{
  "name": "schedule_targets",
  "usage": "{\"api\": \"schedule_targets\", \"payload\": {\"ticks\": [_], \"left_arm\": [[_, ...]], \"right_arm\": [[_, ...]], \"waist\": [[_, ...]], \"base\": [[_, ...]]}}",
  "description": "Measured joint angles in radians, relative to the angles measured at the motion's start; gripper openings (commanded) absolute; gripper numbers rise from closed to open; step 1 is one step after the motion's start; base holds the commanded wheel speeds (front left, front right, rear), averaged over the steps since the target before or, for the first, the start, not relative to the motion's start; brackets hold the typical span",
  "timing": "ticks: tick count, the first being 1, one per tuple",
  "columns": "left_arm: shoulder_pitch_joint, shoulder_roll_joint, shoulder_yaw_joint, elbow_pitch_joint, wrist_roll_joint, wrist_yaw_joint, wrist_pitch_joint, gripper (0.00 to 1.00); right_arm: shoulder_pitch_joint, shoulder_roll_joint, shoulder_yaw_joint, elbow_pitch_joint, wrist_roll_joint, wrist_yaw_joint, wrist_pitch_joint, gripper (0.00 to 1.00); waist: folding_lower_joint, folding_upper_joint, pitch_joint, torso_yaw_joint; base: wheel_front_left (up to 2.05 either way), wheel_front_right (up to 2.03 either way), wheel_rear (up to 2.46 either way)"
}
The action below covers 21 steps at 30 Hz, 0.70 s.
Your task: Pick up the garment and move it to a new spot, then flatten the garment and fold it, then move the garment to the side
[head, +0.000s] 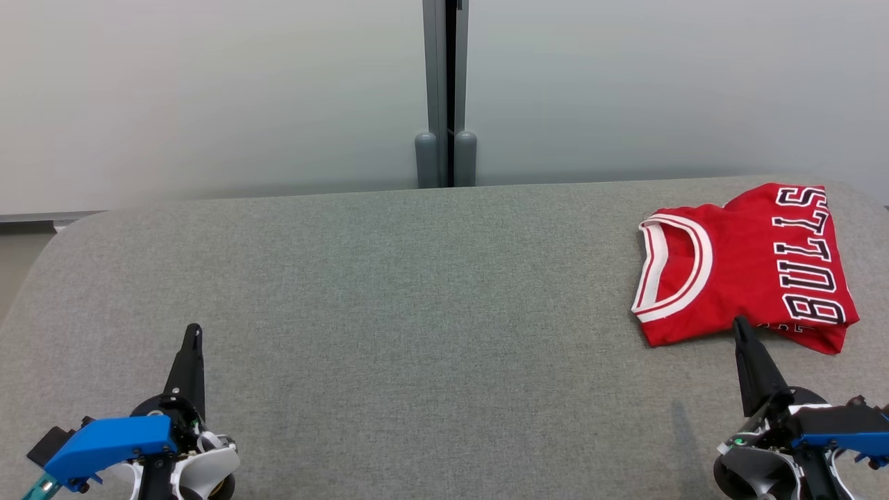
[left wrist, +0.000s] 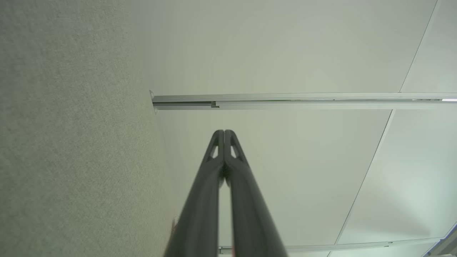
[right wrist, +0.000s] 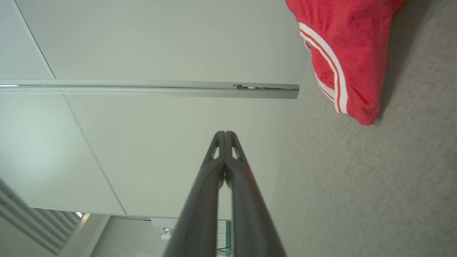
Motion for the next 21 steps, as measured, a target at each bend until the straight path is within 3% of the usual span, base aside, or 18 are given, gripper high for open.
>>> {"api": "schedule_targets", "payload": {"ticks": [21], "left_arm": [[0.000,0.000,0.000,0.000,0.000,0.000,0.000,0.00]], "right_arm": [[0.000,0.000,0.000,0.000,0.000,0.000,0.000,0.00]], "waist": [[0.0000,0.0000,0.000,0.000]], "base": [[0.00,0.00,0.00]]}}
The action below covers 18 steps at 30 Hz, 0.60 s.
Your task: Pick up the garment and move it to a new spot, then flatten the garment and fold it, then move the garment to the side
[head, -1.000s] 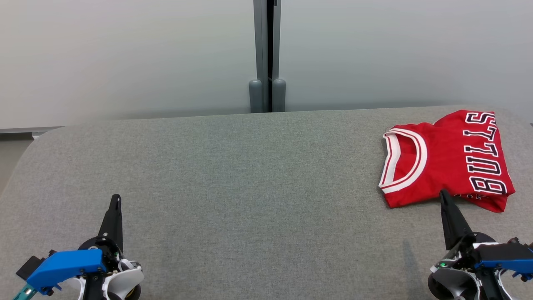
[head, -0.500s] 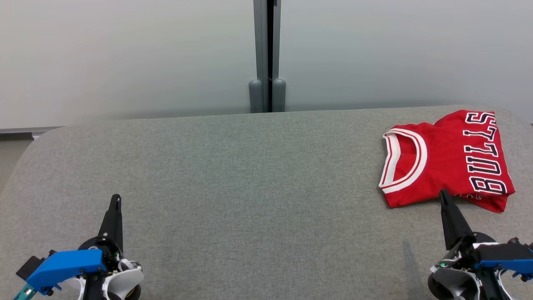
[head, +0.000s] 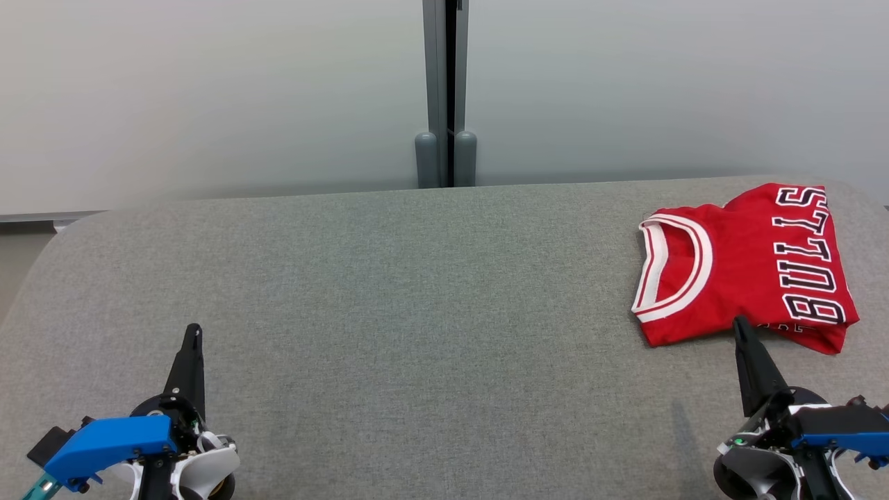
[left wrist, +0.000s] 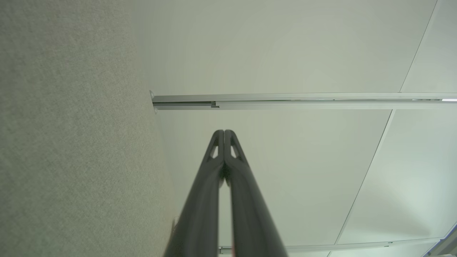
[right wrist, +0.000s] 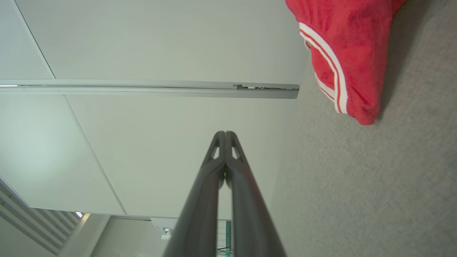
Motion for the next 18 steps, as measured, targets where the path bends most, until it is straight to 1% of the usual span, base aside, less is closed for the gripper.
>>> {"api": "schedule_targets", "payload": {"ticks": [18], "left_arm": [[0.000,0.000,0.000,0.000,0.000,0.000,0.000,0.00]], "right_arm": [[0.000,0.000,0.000,0.000,0.000,0.000,0.000,0.00]], "waist": [[0.0000,0.0000,0.000,0.000]], "base": [[0.00,0.00,0.00]]}}
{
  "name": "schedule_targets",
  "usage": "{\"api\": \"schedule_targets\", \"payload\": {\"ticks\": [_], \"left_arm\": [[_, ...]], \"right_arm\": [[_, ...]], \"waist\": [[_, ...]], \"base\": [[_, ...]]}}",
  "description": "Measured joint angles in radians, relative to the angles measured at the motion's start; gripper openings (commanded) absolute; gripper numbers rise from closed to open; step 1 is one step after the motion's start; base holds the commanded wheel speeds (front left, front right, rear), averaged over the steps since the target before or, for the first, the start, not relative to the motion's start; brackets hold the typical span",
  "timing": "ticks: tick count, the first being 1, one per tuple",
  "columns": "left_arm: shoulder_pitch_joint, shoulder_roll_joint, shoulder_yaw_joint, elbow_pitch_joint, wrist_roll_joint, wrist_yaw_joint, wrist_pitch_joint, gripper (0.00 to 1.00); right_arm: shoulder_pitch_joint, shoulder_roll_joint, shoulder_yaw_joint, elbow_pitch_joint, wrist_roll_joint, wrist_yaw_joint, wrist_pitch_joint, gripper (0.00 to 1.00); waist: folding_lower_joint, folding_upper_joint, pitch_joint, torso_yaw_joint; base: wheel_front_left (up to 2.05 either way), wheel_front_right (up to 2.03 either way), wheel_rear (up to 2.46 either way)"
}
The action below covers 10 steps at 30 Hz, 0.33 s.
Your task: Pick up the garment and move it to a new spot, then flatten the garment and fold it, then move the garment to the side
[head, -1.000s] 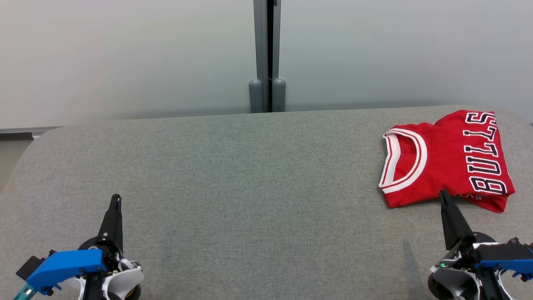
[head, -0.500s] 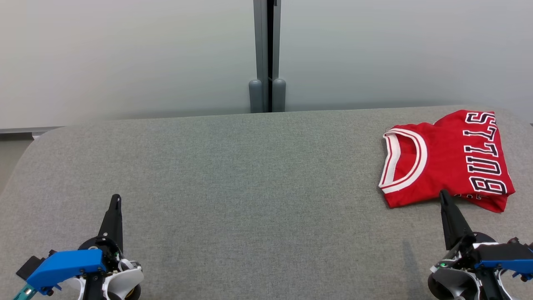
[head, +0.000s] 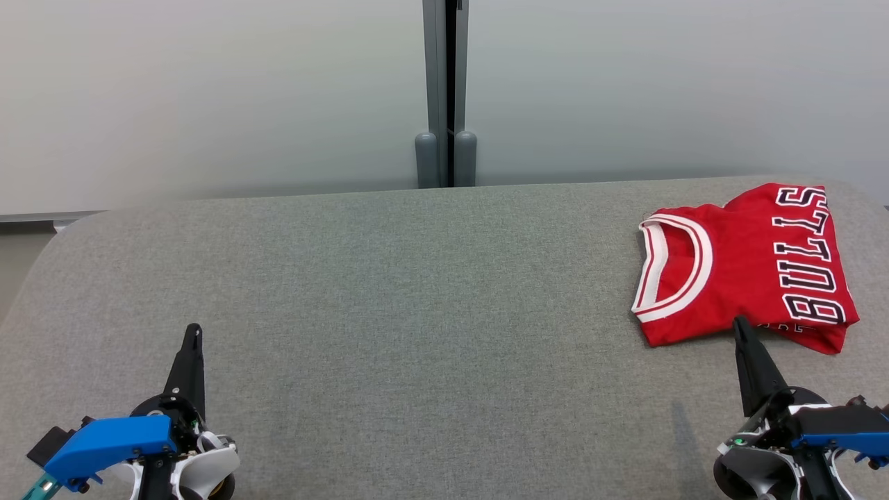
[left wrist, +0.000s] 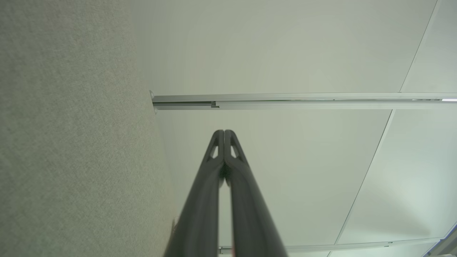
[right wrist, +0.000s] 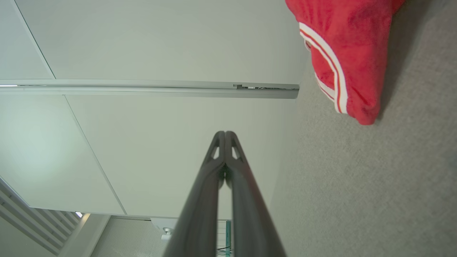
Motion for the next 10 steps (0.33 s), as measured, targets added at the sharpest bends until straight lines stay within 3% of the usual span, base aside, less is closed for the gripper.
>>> {"api": "schedule_targets", "payload": {"ticks": [10], "left_arm": [[0.000,0.000,0.000,0.000,0.000,0.000,0.000,0.00]], "right_arm": [[0.000,0.000,0.000,0.000,0.000,0.000,0.000,0.00]], "waist": [[0.0000,0.0000,0.000,0.000]], "base": [[0.00,0.00,0.00]]}}
